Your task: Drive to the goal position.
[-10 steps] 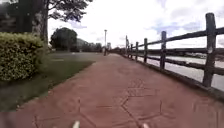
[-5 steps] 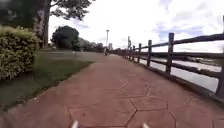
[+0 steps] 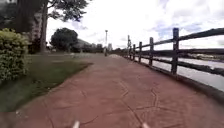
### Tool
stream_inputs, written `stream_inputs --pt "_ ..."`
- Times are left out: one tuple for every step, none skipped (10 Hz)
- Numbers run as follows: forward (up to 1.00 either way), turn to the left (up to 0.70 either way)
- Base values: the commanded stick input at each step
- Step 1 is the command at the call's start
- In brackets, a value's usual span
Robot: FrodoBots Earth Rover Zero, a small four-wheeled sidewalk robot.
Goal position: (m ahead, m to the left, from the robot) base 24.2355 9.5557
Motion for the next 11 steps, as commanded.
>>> stream_inputs --pt "0.70 0.00" --pt "0.70 0.00" --pt "0.70 0.00" --pt "0.70 0.00" --pt "0.70 0.00" --pt "0.70 0.00" --pt "0.70 0.00" --pt "0.70 0.00" --pt "0.70 0.00" --pt "0.70 0.00" --pt "0.70 0.00"
